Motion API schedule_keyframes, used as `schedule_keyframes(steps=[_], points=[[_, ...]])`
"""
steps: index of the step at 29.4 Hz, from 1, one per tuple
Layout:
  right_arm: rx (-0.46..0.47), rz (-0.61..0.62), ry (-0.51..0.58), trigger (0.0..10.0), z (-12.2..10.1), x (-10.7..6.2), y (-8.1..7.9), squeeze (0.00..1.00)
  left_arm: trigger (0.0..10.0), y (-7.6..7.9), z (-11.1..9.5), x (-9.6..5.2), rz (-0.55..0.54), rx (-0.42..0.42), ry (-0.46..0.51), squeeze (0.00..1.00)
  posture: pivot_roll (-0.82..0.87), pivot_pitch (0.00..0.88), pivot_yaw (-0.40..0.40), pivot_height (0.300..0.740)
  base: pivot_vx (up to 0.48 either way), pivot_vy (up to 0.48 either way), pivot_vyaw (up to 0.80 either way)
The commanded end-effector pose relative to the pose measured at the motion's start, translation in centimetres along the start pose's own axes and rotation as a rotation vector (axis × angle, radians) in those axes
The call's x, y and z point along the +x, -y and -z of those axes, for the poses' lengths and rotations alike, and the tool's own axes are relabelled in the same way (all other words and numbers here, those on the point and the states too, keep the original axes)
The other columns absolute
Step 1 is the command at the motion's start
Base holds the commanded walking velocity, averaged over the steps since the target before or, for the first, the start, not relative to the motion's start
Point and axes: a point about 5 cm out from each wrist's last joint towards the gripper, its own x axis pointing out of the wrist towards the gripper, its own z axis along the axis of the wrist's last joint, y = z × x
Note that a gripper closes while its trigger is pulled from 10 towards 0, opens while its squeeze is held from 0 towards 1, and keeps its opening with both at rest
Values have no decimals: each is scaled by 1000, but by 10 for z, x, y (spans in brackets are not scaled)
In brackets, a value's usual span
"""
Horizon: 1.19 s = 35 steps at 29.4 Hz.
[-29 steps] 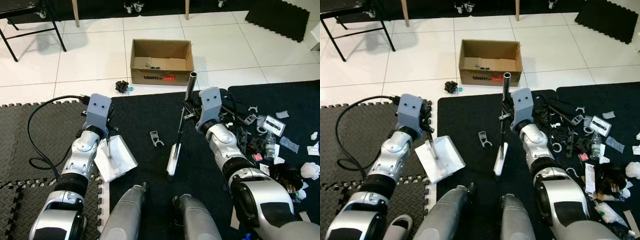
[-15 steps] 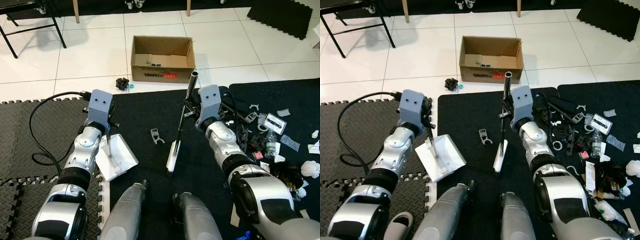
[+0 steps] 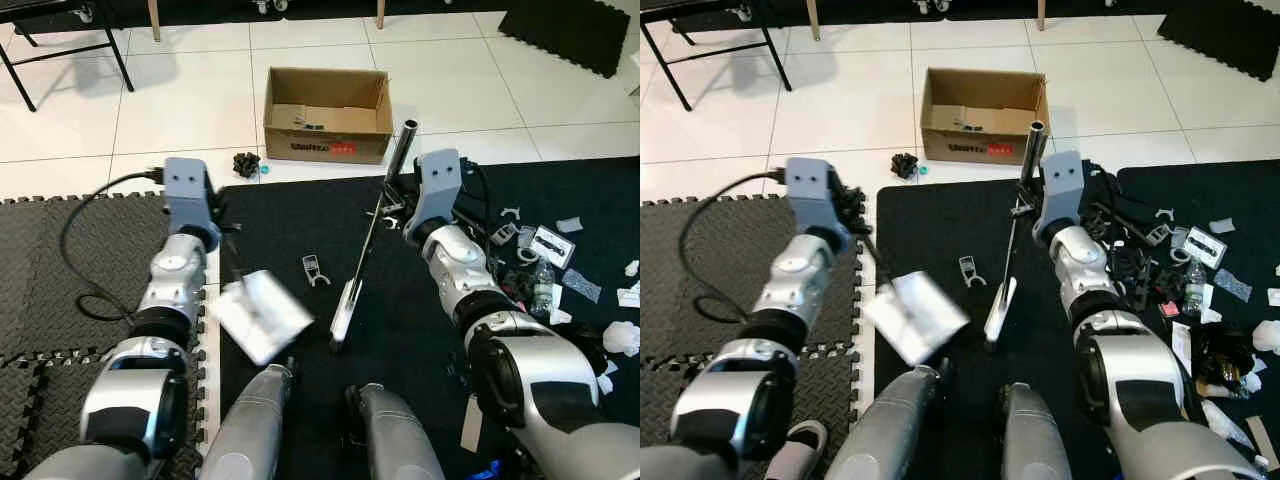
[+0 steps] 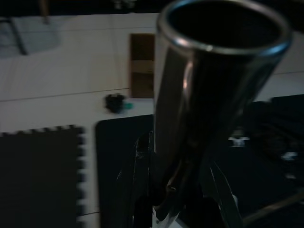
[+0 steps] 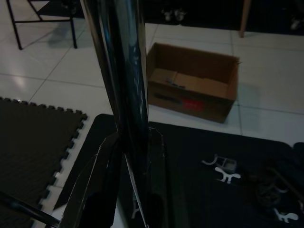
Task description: Sweep floor
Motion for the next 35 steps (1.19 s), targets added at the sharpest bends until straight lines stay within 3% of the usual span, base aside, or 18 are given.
schedule_keyframes(steps=[1, 6, 16, 27, 35], points=[[7, 28, 0, 10000, -1, -2, 8, 0, 10000, 2, 3, 0, 9, -7, -9, 0, 65, 248, -9, 740, 0, 0, 0], [-10, 65, -22, 10000, 3, -7, 19, 0, 10000, -3, 1, -1, -19, 32, -11, 0, 66, 254, 0, 740, 0, 0, 0], [-7, 60, -29, 10000, 7, -10, 19, 0, 10000, -3, 11, -9, -39, 81, -14, 0, 64, 252, 6, 740, 0, 0, 0], [-67, 51, -60, 10000, 8, -10, 20, 0, 10000, -3, 18, -15, -82, 116, -24, 0, 70, 275, 2, 740, 0, 0, 0], [-44, 105, -74, 10000, 10, -14, 32, 0, 10000, -7, 18, -12, -150, 133, -60, 0, 61, 295, 9, 740, 0, 0, 0]])
